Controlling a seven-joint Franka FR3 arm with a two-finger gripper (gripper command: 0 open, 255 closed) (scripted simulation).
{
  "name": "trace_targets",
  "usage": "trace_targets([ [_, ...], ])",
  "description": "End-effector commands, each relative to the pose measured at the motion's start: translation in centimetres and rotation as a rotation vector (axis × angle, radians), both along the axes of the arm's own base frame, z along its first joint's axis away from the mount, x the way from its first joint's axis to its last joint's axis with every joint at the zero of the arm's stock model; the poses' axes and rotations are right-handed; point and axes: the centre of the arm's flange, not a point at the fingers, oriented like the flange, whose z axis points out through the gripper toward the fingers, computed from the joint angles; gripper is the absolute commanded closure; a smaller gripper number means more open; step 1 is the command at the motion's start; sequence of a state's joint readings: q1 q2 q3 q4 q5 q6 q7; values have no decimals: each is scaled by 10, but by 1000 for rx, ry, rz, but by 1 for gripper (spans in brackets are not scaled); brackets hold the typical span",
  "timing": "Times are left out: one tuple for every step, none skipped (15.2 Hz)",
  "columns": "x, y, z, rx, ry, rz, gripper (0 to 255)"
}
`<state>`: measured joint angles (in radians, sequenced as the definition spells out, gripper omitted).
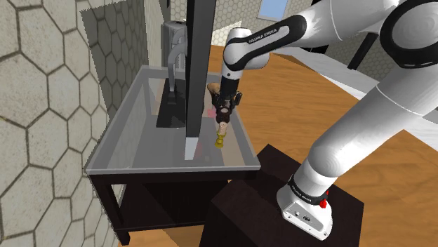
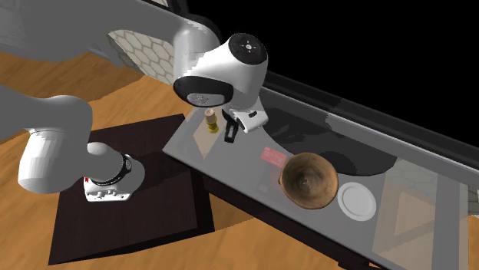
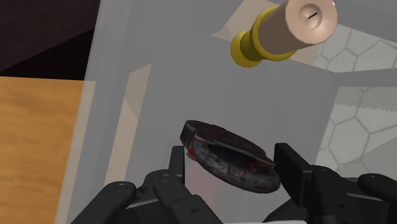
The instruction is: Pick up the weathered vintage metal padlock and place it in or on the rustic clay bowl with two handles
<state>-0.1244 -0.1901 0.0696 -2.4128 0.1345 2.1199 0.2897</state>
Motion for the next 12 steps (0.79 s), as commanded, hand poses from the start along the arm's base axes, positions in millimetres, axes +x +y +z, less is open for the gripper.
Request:
trace_targets([
  [-2, 1, 11, 0, 0, 0, 255],
  [-2, 1, 17, 0, 0, 0, 255],
  [-2, 1, 22, 0, 0, 0, 255],
  [-2, 1, 27, 0, 0, 0, 255],
  [-2, 1, 32, 0, 0, 0, 255],
  [-2, 1, 38, 0, 0, 0, 255],
  [-2, 1, 43, 0, 0, 0, 255],
  [-2, 1, 48, 0, 0, 0, 255],
  [-2, 1, 53, 0, 0, 0, 255],
  [-2, 1, 59, 0, 0, 0, 255],
  [-2, 1, 64, 0, 0, 0, 255],
  [-2, 1, 69, 0, 0, 0, 255],
])
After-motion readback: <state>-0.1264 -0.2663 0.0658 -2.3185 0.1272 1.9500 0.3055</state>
